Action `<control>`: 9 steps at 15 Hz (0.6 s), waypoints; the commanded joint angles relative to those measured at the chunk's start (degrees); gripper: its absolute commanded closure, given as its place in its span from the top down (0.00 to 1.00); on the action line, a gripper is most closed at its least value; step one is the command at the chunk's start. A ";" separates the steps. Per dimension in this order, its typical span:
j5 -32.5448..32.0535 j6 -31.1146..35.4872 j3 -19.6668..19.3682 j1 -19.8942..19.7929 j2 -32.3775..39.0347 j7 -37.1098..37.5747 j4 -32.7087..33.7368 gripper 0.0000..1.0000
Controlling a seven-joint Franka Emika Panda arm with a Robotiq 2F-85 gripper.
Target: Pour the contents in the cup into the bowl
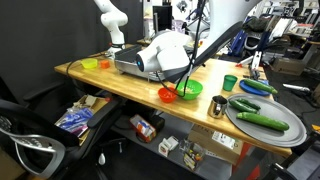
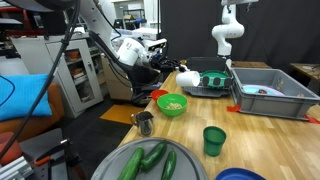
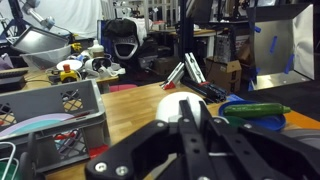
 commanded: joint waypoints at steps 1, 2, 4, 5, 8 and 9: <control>4.46 3.73 2.55 -4.01 -2.72 2.38 -0.17 0.02; 5.36 5.72 2.71 -5.26 -3.72 3.48 -0.52 0.02; 6.51 9.87 2.33 -7.35 -5.23 5.80 -0.70 0.02; 6.93 12.25 1.96 -8.58 -6.07 7.08 -0.86 0.02; 7.07 20.63 0.99 -12.50 -8.33 11.81 -1.94 0.02; 8.19 23.23 1.10 -13.98 -8.85 12.85 -2.32 0.02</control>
